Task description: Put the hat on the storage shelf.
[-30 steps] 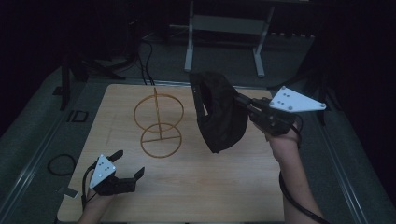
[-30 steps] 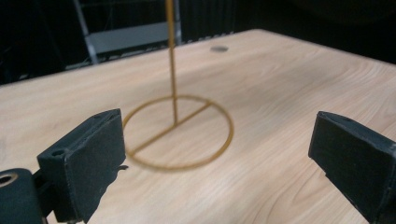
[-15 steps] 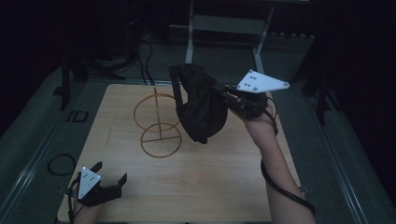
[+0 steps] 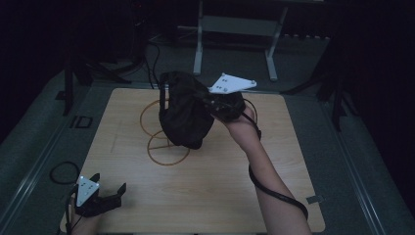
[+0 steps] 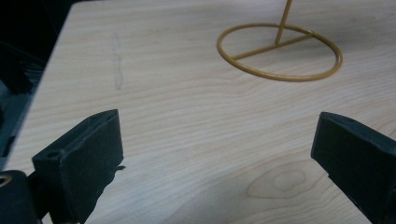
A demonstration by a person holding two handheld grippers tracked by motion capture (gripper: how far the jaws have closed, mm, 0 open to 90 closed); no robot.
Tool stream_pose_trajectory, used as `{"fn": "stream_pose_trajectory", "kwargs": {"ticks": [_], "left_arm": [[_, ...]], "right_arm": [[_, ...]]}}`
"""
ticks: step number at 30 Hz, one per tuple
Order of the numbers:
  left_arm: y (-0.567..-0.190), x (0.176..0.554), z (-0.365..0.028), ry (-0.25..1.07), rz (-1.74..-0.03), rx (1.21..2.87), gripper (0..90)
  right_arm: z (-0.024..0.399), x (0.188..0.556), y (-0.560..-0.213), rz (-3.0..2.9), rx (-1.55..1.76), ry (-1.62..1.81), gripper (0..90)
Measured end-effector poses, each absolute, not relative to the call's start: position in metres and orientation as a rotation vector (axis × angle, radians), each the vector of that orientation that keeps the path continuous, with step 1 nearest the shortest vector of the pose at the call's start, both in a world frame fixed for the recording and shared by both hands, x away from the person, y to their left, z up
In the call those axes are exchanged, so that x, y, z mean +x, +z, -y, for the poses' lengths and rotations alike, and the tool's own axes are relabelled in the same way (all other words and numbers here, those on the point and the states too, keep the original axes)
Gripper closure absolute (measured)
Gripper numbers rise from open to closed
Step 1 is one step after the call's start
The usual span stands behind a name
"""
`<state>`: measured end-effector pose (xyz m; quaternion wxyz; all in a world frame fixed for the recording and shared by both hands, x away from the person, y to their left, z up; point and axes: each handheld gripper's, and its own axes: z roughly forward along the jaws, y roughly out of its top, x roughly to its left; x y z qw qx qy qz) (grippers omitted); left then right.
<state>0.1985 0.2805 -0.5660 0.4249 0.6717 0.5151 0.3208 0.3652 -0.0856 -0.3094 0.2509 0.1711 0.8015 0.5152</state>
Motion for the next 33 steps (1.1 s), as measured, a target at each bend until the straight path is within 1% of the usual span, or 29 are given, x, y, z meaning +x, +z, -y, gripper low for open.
{"fn": "stream_pose_trajectory", "kwargs": {"ticks": [7,10,19,27,28,29,30,33], "left_arm": [[-0.566,0.199,-0.281,0.791,-1.289,1.670,2.8],[-0.565,0.198,-0.282,0.793,-1.294,1.641,2.8],[-0.564,0.197,-0.281,0.813,-1.278,1.657,2.8],[-0.563,0.196,-0.287,0.817,-1.292,1.627,2.8],[-0.563,0.196,-0.287,0.813,-1.292,1.627,2.8],[-0.563,0.196,-0.287,0.812,-1.291,1.627,2.8],[-0.563,0.196,-0.287,0.812,-1.293,1.625,2.8],[-0.564,0.196,-0.286,0.811,-1.292,1.628,2.8]], "right_arm": [[0.061,0.374,-0.319,-2.238,0.455,1.370,87.9],[0.053,0.377,-0.323,-2.246,0.478,1.381,87.9],[0.028,0.386,-0.334,-2.308,0.501,1.362,87.7],[0.021,0.393,-0.343,-2.329,0.547,1.373,86.0],[0.021,0.394,-0.344,-2.330,0.551,1.383,85.2],[0.021,0.394,-0.344,-2.336,0.558,1.399,82.5],[0.021,0.395,-0.344,-2.344,0.563,1.420,77.7],[0.018,0.396,-0.345,-2.372,0.563,1.442,72.0]]}}
